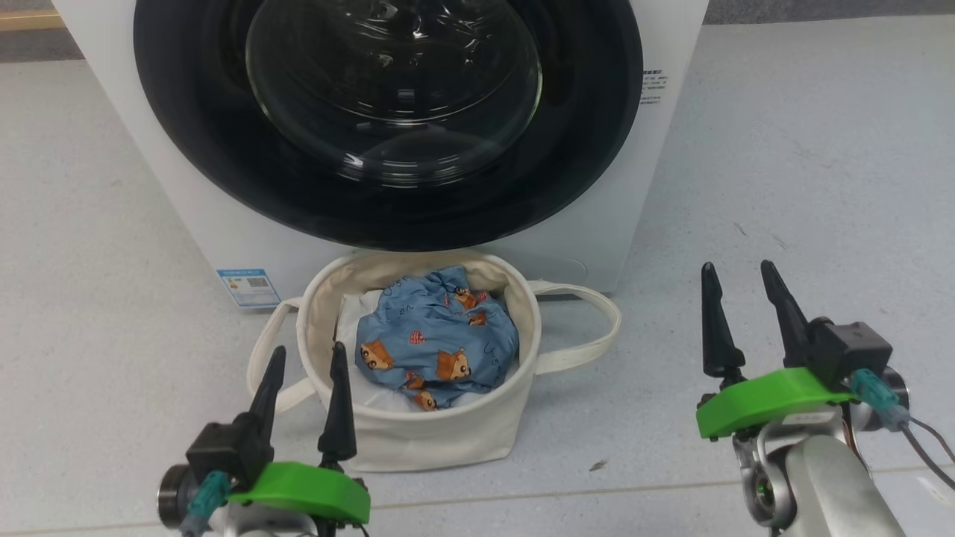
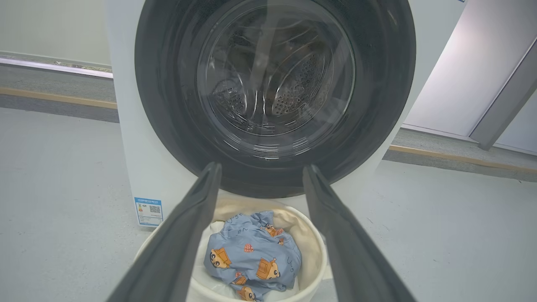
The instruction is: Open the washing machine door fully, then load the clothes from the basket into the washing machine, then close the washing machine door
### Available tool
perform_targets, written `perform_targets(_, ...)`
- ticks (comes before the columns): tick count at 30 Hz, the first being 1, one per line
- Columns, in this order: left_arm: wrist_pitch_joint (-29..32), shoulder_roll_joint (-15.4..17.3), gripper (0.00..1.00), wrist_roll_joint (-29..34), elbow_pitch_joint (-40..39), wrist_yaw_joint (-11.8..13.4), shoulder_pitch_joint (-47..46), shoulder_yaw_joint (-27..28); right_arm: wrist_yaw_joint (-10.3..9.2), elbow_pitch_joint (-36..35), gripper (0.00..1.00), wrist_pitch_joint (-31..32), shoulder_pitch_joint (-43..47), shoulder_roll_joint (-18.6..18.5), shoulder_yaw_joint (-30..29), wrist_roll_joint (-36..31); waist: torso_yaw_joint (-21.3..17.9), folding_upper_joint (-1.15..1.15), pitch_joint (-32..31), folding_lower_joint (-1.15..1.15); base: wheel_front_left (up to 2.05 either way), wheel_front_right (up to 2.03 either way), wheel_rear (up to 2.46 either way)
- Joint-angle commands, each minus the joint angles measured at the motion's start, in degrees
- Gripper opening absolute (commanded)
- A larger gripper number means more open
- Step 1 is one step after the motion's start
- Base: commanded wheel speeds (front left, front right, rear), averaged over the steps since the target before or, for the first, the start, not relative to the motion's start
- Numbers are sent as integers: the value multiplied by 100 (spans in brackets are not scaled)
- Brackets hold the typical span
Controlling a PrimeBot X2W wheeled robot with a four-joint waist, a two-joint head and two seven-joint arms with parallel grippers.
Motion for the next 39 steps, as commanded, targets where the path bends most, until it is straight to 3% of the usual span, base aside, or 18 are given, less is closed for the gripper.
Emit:
perform_targets(1, -111, 34, 100, 241, -141, 59, -336, 74, 0, -151, 100, -114, -295, 40, 94, -254, -8, 0, 7, 0, 0, 0, 0)
perform_targets(20, -422, 6, 100, 1393, -222, 254, -355, -40, 0, -162, 100, -425, -317, 119, 133, -1388, -50, 0, 41, 0, 0, 0, 0)
perform_targets(39, -422, -28, 100, 761, 194, 39, -296, 146, 0, -76, 100, -425, -253, 123, 135, -1098, -57, 0, -22, 0, 0, 0, 0)
